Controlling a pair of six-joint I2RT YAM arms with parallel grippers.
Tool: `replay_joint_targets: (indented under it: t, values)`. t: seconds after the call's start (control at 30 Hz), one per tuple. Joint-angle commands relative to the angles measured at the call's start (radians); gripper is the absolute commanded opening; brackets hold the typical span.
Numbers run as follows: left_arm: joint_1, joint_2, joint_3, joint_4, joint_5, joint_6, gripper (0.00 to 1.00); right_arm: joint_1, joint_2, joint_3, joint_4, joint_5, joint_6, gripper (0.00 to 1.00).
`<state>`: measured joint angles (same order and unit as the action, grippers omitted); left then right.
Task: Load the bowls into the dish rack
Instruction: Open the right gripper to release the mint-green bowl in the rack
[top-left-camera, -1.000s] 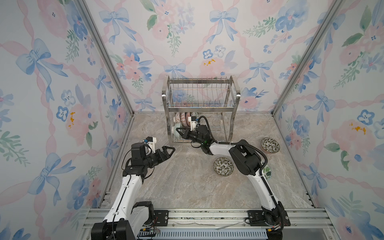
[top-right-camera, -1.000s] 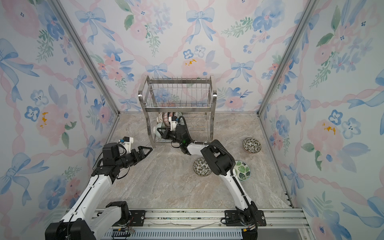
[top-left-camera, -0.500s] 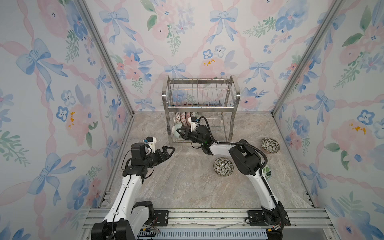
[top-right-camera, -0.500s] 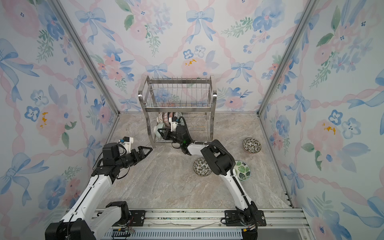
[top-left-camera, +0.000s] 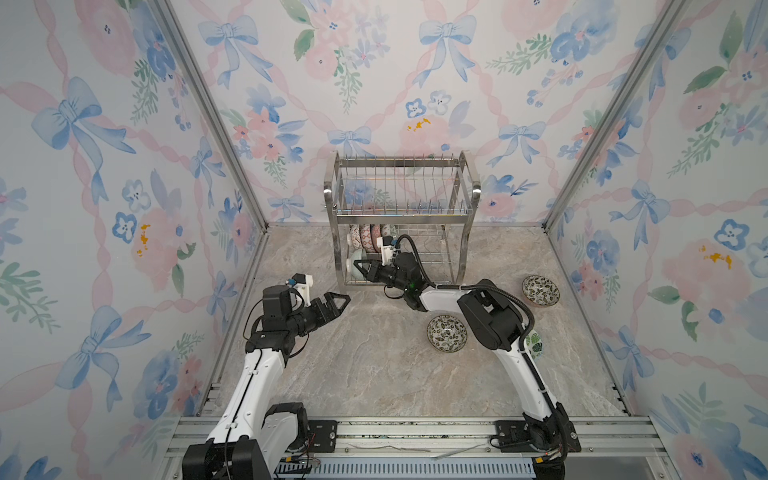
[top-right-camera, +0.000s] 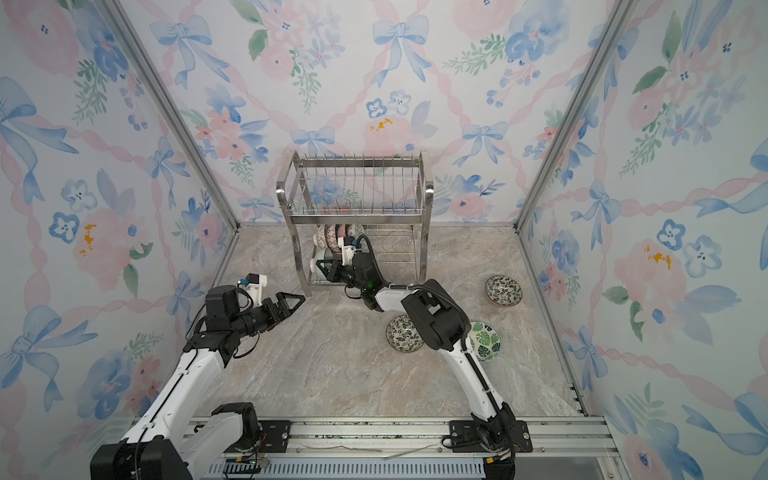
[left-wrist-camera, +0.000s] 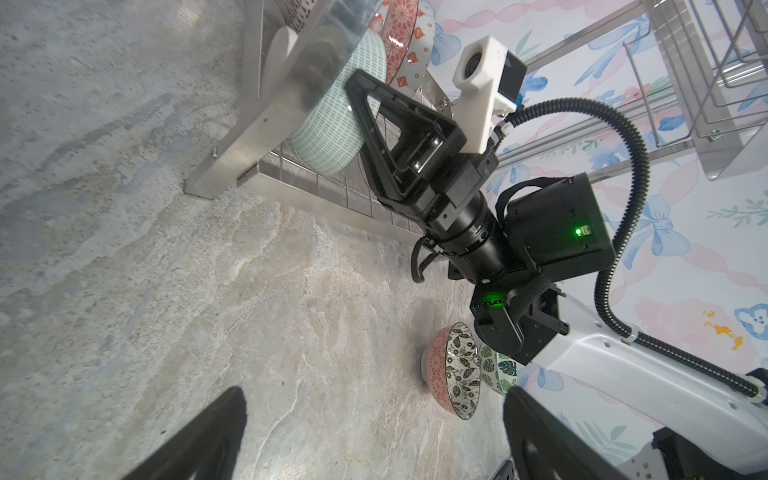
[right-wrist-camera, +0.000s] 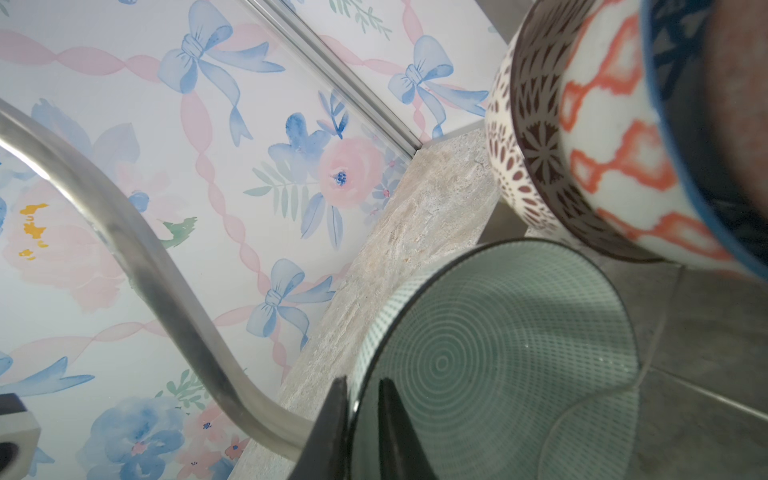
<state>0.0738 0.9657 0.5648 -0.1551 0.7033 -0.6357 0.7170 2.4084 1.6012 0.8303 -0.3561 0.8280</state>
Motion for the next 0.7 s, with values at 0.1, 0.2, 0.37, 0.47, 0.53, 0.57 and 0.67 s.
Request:
replay_joint_targets:
  t: [0.1,0.2,0.37,0.47,0.53,0.57,0.67]
  values:
    - [0.010,0.006,-0.013,0.004,-0.010,0.001,0.98,-0.015,-0.045,-0.042,-0.033,0.006,-0.033,0.18]
    - [0.009,0.007,-0.013,0.004,-0.013,0.001,0.98,-0.015,-0.066,-0.064,-0.020,0.009,-0.035,0.20]
    - [0.009,0.006,-0.013,0.004,-0.014,0.001,0.98,-0.015,-0.120,-0.116,-0.007,0.014,-0.049,0.25]
    - [0.009,0.005,-0.014,0.005,-0.015,0.001,0.98,-0.016,-0.158,-0.159,0.006,0.020,-0.056,0.27]
    - [0.009,0.004,-0.014,0.004,-0.016,0.001,0.98,-0.014,-0.183,-0.195,0.022,0.026,-0.056,0.28]
    - [0.009,0.005,-0.014,0.005,-0.017,0.001,0.98,-0.015,-0.195,-0.212,0.030,0.026,-0.056,0.28]
    - [0.009,0.003,-0.014,0.005,-0.016,0.001,0.98,-0.015,-0.236,-0.265,0.048,0.030,-0.058,0.30]
